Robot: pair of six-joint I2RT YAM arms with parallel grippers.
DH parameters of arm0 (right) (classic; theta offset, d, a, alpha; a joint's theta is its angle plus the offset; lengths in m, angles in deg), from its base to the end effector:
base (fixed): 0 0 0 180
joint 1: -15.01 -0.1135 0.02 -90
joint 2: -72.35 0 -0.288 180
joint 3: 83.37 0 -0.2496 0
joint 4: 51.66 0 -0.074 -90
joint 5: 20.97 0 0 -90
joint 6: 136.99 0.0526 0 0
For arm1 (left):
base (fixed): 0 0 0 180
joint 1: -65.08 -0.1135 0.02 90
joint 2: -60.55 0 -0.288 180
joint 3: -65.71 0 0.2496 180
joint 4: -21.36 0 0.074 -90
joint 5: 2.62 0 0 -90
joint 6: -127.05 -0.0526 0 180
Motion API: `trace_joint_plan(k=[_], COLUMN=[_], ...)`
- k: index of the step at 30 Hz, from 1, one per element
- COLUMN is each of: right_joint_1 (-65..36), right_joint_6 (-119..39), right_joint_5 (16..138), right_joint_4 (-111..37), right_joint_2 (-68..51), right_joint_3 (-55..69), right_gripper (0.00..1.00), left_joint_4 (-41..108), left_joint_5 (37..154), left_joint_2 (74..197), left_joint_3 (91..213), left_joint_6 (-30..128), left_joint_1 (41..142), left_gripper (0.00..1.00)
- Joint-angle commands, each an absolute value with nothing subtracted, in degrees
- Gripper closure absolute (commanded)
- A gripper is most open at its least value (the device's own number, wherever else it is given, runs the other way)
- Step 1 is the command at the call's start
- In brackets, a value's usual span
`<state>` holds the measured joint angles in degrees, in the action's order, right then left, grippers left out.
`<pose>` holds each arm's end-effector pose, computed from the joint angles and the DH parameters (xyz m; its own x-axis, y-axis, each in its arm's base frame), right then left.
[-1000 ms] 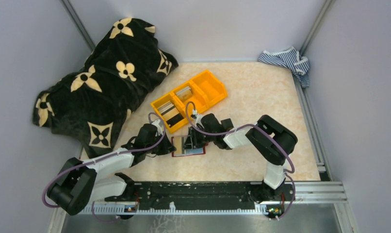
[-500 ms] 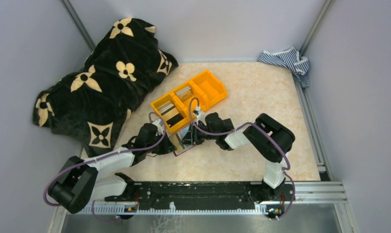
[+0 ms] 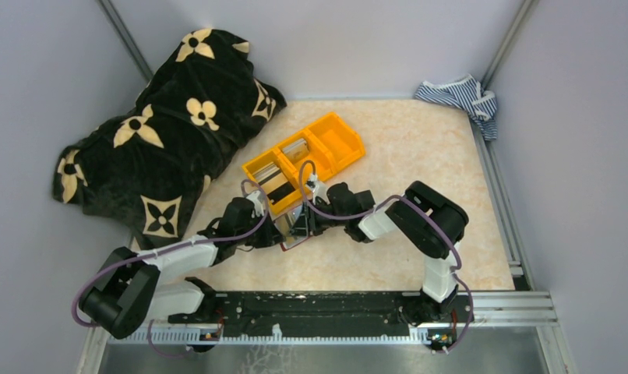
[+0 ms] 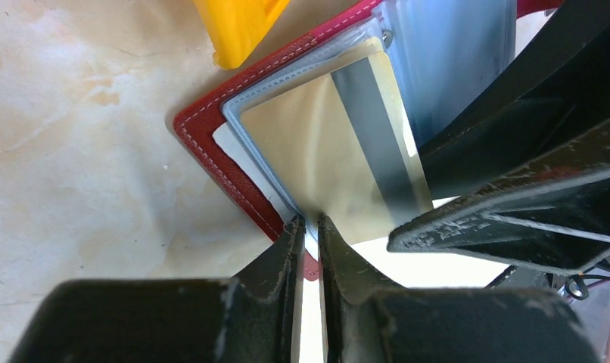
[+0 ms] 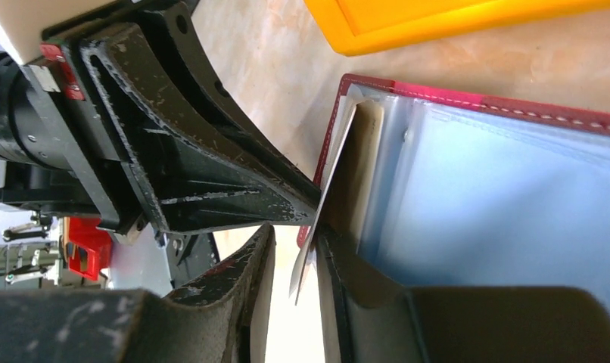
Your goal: Take the credit cards out of the card holder
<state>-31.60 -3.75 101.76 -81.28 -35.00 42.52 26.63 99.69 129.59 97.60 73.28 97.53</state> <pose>0.2291 0.2838 0.1411 -0.8524 -0.0628 -0.5191 -0.5047 0.3582 0.7855 0.1699 -0.1213 0.1471 -0.8475 -0.1454 -0.5105 0.1936 0.8108 -0.5523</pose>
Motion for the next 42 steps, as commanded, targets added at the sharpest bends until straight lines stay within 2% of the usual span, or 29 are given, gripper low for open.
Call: trace_joint_plan(k=[1, 6, 9, 12, 16, 42], right_joint_1=[-33.56, -33.22, -32.66, -31.99, -31.58, -27.38], right_joint_6=[-6.37, -7.7, -7.86, -7.88, -7.81, -9.09], right_joint_5=[106.08, 105.02, 104.98, 104.94, 104.35, 101.91], right_joint_4=[-80.28, -77.25, -76.75, -76.51, -76.11, -71.21], right_joint_2=[-34.3, -32.09, -30.77, -29.71, -28.49, -23.87], right_joint_3=[40.94, 41.15, 41.77, 42.56, 43.7, 47.46], right_gripper=[0.78, 0.88, 0.89, 0.88, 0.81, 0.81], left_joint_4=[29.55, 29.22, 28.75, 28.22, 27.23, 26.2], left_joint_5=[99.5, 99.58, 99.58, 99.73, 100.35, 101.09], left_joint_2=[131.62, 131.83, 132.18, 133.51, 135.2, 137.64], left_joint_3=[97.2, 96.94, 96.94, 97.14, 97.35, 98.16], left_joint_6=[71.85, 72.03, 71.88, 71.47, 71.59, 70.84], left_joint_1=[98.35, 98.3, 98.3, 98.33, 98.31, 98.3], left_gripper=[0.83, 0.83, 0.83, 0.83, 0.83, 0.83])
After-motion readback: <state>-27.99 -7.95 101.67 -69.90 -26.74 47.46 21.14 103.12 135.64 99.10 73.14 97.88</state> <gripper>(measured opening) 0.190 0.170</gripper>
